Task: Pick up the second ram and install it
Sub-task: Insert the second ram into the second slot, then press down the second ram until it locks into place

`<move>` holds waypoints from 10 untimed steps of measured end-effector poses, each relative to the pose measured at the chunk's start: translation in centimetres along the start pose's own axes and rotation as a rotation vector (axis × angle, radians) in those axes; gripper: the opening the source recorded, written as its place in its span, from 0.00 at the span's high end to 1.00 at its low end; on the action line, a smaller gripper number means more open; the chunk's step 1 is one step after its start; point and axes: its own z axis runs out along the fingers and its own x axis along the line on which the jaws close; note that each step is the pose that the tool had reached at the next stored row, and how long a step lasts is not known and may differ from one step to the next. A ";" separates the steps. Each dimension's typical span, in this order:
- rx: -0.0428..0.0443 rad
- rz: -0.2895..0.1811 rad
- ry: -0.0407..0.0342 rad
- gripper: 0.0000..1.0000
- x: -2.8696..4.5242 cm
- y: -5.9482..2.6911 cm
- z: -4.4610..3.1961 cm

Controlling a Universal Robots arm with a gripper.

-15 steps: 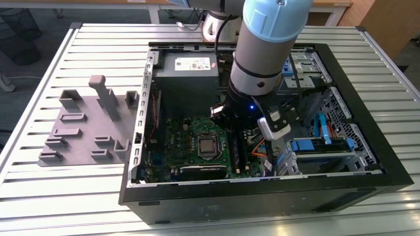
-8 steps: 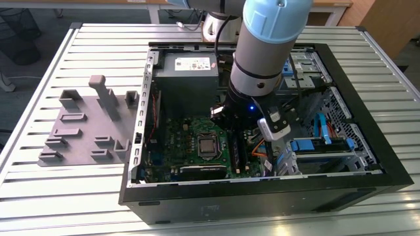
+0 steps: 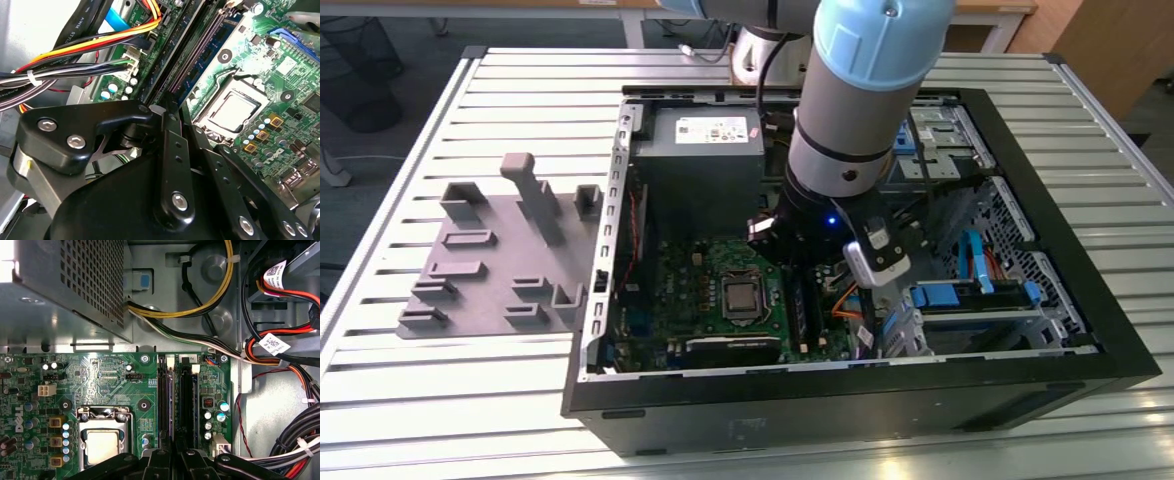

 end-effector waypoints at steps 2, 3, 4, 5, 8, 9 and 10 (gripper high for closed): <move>0.0002 0.000 0.0000 0.86 0.00 0.00 -0.10; 0.0003 0.000 0.0000 0.86 0.01 0.00 -0.17; 0.0003 0.000 0.0000 0.86 0.01 0.00 -0.22; 0.0001 0.000 0.0000 0.86 0.01 0.00 -0.22; 0.0010 0.000 0.0000 0.86 0.01 0.00 -0.22; 0.0025 0.000 -0.0001 0.86 0.00 0.01 -0.22; 0.0047 0.000 -0.0002 0.86 0.00 0.01 -0.21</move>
